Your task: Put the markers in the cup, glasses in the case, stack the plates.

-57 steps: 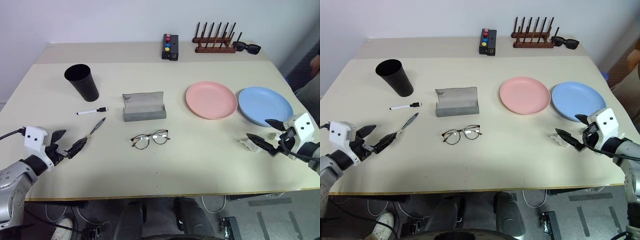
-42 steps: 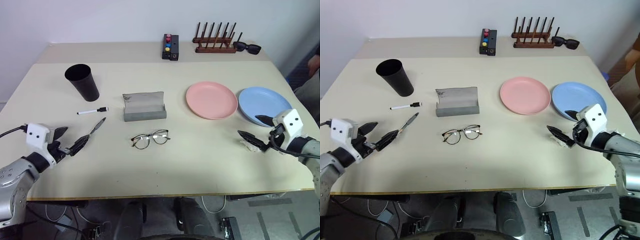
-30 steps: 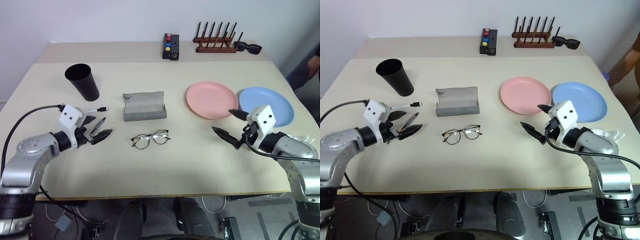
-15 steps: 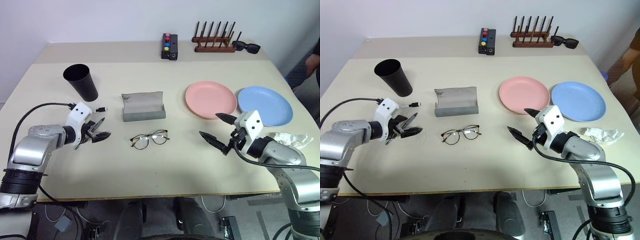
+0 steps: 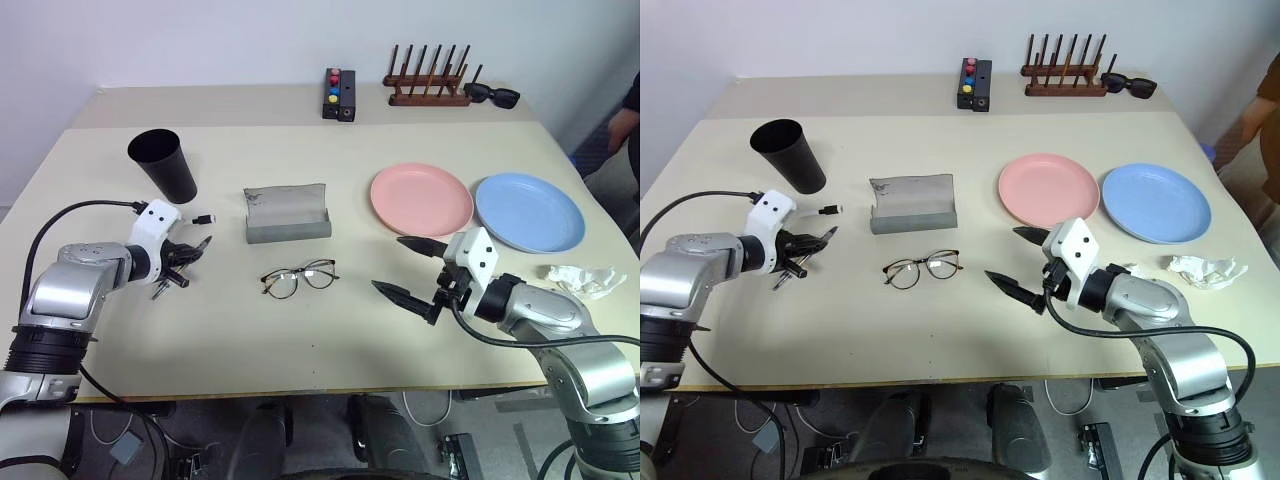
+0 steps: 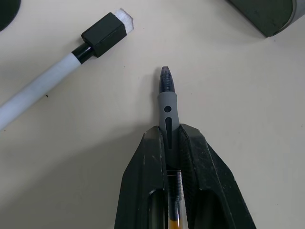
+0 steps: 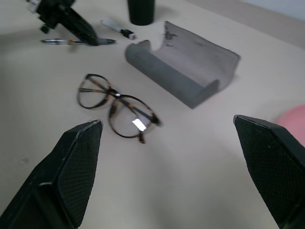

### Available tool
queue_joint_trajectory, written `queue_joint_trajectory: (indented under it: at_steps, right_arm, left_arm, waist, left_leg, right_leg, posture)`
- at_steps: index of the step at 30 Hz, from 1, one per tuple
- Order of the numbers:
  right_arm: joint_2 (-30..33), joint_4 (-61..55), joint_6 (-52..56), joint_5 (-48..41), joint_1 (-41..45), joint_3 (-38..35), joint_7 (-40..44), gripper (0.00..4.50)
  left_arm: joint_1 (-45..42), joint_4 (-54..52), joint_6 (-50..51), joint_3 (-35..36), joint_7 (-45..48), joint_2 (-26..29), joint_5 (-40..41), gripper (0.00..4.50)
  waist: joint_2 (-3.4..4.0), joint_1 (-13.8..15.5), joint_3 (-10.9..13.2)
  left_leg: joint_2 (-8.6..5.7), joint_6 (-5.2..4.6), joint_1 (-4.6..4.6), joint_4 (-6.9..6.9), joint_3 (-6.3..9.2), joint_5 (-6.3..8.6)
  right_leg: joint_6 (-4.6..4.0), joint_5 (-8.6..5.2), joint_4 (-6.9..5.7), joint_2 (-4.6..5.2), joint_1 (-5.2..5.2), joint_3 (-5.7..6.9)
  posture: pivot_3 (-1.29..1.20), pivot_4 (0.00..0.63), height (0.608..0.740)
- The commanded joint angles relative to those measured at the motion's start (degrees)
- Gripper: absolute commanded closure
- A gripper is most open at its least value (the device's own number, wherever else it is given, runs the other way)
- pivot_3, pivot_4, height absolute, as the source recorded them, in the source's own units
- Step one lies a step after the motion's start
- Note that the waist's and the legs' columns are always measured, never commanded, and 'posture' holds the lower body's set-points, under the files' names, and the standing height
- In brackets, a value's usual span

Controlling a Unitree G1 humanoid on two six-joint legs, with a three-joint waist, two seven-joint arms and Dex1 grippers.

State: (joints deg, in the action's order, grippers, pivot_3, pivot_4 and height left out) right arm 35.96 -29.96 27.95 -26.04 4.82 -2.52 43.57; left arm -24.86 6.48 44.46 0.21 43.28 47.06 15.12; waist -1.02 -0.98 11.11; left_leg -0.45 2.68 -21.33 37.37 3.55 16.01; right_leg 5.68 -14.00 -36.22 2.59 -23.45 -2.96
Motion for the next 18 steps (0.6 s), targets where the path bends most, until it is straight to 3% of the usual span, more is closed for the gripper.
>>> queue_joint_trajectory:
  at_steps: [1, 7, 11, 15, 18]
  right_arm:
    - [-0.91, -3.67, 0.62, -1.66, 1.32, 2.19, 0.04, 0.0]
    - [-2.32, -3.61, 1.01, -1.61, 4.03, 5.27, -0.17, 0.0]
    - [-3.89, -2.34, 0.75, -1.01, 6.11, 7.23, -0.58, 0.0]
    - [-4.96, -0.87, 0.44, -0.68, 8.13, 8.05, -0.69, 0.0]
    - [-5.66, -0.3, 0.33, -0.55, 9.24, 8.72, -0.57, 0.0]
  left_arm:
    - [1.03, -1.05, -1.73, 4.46, 0.57, -0.79, 2.16, 4.45]
    - [0.17, -8.36, -8.04, 15.02, 4.28, -3.17, 11.29, 4.45]
    - [-11.82, -5.56, -7.85, 22.87, -3.28, -8.55, 18.07, 4.45]
    - [-23.29, 3.08, -18.33, 25.31, -10.79, -12.41, 15.03, 4.45]
    - [-28.91, 11.59, -27.79, 22.07, -14.15, -13.04, 8.54, 4.45]
  waist:
    - [0.0, -0.01, 0.0]
    - [-0.09, 0.36, 0.04]
    - [-0.15, 0.56, 0.07]
    - [-0.15, 0.05, 0.06]
    - [-0.15, -0.04, 0.06]
  left_leg:
    - [0.01, 0.0, -0.01, 0.0, 0.01, 0.0]
    - [0.02, 0.01, -0.18, 0.01, 0.02, 0.0]
    - [-0.02, 0.01, -0.24, 0.14, 0.18, 0.0]
    - [-0.18, 0.01, -0.2, 0.29, 0.15, 0.0]
    - [-0.21, 0.0, -0.16, 0.27, 0.13, 0.01]
  right_leg:
    - [0.0, 0.0, -0.01, 0.0, -0.01, 0.01]
    - [0.0, 0.01, 0.03, 0.06, -0.13, 0.03]
    - [0.01, 0.01, 0.04, 0.07, -0.06, 0.16]
    - [0.09, 0.06, 0.02, 0.06, 0.02, 0.16]
    - [0.1, 0.06, 0.01, 0.03, 0.01, 0.13]
  posture:
    - [0.0, 0.15, 0.735]
    - [0.0, 0.15, 0.735]
    - [0.0, 0.15, 0.735]
    - [0.0, 0.15, 0.735]
    - [0.0, 0.15, 0.735]
